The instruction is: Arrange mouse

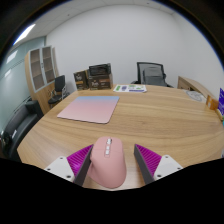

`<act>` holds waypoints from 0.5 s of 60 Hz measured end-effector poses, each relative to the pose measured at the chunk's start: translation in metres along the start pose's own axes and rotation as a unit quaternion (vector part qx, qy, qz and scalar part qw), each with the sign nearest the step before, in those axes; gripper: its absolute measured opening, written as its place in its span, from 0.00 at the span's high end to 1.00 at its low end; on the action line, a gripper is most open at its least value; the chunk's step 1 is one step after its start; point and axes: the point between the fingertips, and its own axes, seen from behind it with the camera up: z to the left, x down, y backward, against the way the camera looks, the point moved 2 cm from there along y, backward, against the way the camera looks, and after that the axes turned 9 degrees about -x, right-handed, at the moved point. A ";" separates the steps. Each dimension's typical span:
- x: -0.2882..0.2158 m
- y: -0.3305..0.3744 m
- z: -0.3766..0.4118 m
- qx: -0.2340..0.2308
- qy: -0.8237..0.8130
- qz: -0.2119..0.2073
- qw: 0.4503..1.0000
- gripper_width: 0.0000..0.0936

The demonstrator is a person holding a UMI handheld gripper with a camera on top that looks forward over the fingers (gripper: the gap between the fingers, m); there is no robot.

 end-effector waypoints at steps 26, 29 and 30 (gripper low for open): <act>-0.002 -0.001 -0.022 0.082 -0.040 0.007 0.996 0.57; -0.005 0.000 -0.019 0.090 -0.053 0.015 0.994 0.57; -0.010 -0.003 -0.017 0.091 -0.060 0.017 0.994 0.57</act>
